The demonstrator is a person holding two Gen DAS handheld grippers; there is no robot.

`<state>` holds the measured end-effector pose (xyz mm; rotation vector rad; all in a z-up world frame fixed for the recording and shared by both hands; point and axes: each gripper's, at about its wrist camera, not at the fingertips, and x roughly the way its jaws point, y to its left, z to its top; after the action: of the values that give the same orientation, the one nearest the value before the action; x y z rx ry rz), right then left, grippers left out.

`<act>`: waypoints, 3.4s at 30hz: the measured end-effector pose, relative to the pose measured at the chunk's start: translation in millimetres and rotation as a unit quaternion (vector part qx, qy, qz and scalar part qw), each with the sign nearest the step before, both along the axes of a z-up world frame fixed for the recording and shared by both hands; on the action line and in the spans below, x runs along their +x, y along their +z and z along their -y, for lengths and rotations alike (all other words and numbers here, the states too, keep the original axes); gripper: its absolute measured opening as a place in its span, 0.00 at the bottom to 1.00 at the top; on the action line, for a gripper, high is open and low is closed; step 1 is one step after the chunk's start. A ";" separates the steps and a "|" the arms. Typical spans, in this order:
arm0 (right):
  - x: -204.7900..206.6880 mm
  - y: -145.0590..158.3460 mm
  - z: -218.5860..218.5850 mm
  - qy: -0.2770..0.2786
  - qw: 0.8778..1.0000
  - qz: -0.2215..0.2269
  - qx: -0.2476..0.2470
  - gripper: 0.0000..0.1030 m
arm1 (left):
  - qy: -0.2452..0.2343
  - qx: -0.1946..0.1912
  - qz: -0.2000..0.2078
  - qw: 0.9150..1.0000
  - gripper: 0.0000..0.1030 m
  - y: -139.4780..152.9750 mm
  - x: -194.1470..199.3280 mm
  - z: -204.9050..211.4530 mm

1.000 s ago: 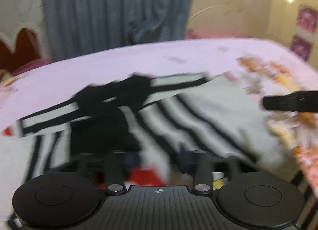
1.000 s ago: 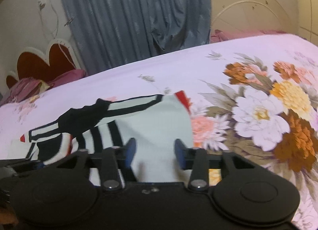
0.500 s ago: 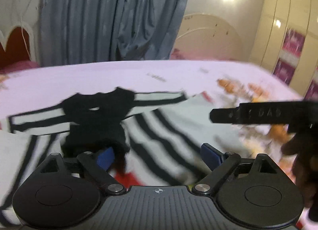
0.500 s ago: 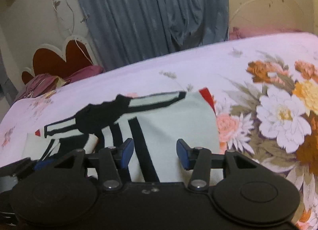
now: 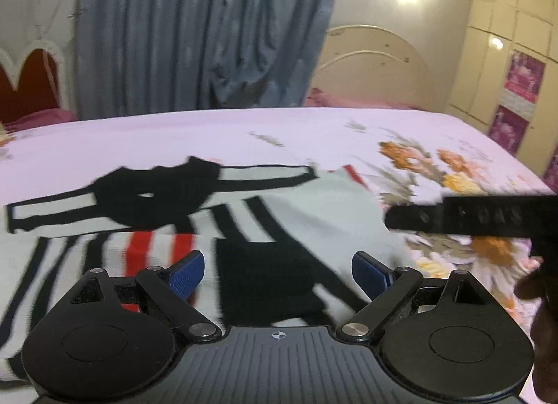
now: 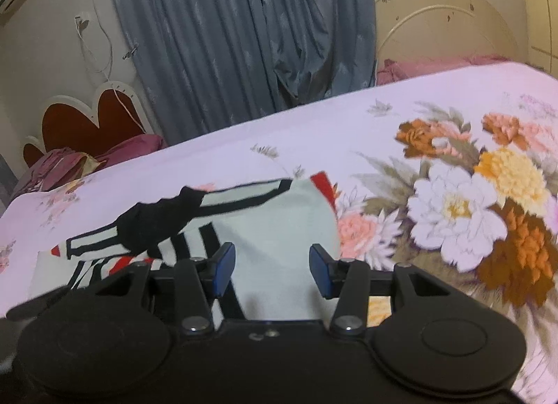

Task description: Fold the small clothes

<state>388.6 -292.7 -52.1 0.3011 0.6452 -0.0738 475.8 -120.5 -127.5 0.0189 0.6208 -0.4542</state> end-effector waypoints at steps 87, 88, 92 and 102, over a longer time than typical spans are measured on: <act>76.8 -22.7 -120.8 0.106 0.987 -0.047 -0.114 0.19 | 0.167 0.025 -0.019 0.985 0.87 -17.6 34.9 -195.2; 71.1 -18.0 -122.2 0.113 0.987 -0.039 -0.110 0.19 | 0.167 0.020 -0.020 0.985 0.84 -17.2 26.2 -196.3; 47.7 -23.7 -134.0 0.134 0.983 -0.061 -0.111 0.19 | 0.156 0.018 -0.050 0.986 0.66 -32.5 -5.5 -190.8; 47.1 -27.4 -129.6 0.125 0.981 -0.068 -0.132 0.16 | 0.134 0.061 -0.022 0.989 0.66 -20.5 5.4 -193.3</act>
<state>435.7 -163.1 -79.5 -0.0428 0.7944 0.0623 481.2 72.8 -148.0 0.0415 0.6832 -0.1554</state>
